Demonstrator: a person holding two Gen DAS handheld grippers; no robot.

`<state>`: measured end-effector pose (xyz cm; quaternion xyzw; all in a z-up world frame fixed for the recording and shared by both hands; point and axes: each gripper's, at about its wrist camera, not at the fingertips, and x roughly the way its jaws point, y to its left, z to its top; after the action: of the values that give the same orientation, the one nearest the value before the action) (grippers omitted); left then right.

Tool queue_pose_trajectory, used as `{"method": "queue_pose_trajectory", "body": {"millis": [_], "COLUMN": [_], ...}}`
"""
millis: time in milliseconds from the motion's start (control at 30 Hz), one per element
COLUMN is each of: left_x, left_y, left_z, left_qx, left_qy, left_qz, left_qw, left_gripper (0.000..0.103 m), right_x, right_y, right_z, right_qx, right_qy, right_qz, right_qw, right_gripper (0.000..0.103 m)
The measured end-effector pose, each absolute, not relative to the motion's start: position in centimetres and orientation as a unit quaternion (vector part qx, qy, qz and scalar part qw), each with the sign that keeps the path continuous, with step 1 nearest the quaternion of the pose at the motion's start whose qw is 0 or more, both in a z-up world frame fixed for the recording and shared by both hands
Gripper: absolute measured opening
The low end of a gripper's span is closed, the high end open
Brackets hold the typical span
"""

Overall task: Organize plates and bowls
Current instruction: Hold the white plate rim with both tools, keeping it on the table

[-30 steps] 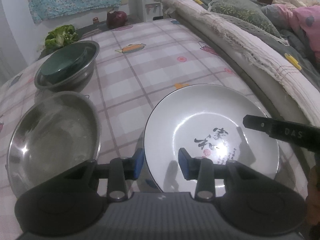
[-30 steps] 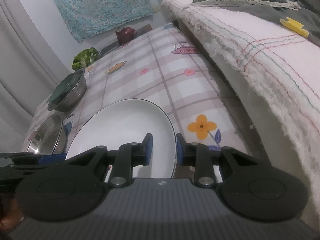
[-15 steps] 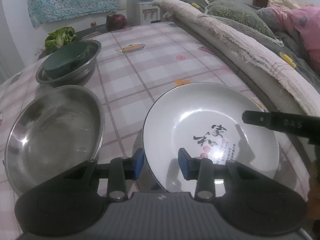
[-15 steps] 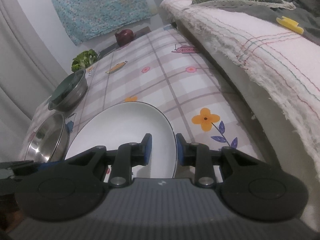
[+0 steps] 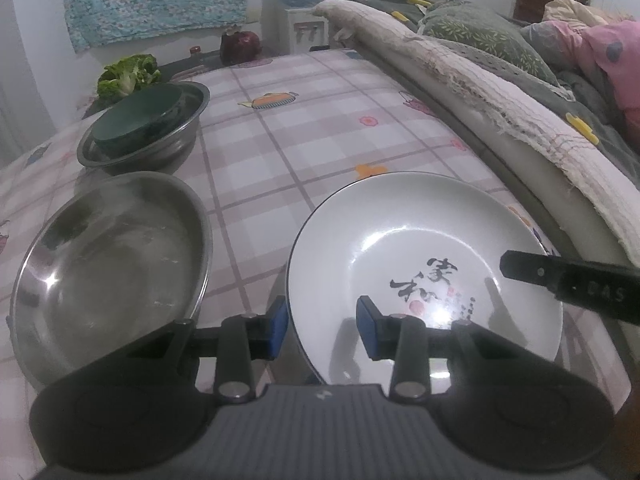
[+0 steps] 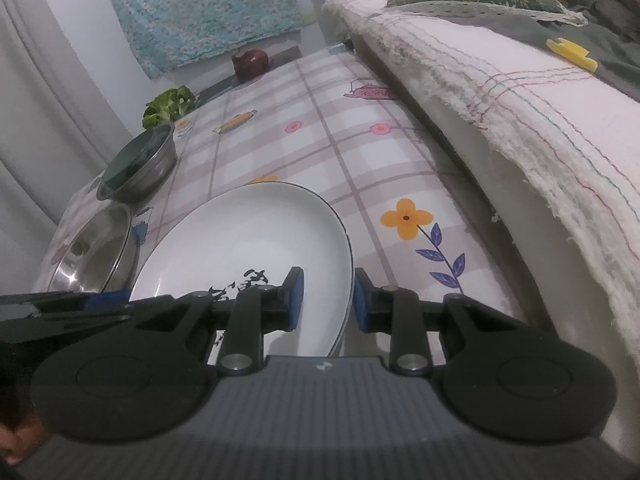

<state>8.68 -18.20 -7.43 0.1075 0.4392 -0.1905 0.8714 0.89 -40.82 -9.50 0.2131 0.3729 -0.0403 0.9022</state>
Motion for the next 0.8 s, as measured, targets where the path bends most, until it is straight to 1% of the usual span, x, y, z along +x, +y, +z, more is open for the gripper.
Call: {"method": "queue_pose_trajectory", "body": {"millis": [400, 800], "left_x": [7.3, 8.4], "left_y": [-16.5, -17.3], "left_z": [-6.7, -7.5], "left_qx": [0.081, 0.089], "left_qy": [0.445, 0.445], "left_qz": [-0.182, -0.171], "left_qw": [0.873, 0.875], "left_gripper": [0.038, 0.038], "right_x": [2.0, 1.2], "right_y": [-40.5, -40.8], "right_z": [-9.7, -10.5], "right_qx": [0.211, 0.225], "right_qy": [0.369, 0.369], "right_qz": [-0.029, -0.02], "right_qw": [0.905, 0.901], "right_gripper": [0.026, 0.024]}}
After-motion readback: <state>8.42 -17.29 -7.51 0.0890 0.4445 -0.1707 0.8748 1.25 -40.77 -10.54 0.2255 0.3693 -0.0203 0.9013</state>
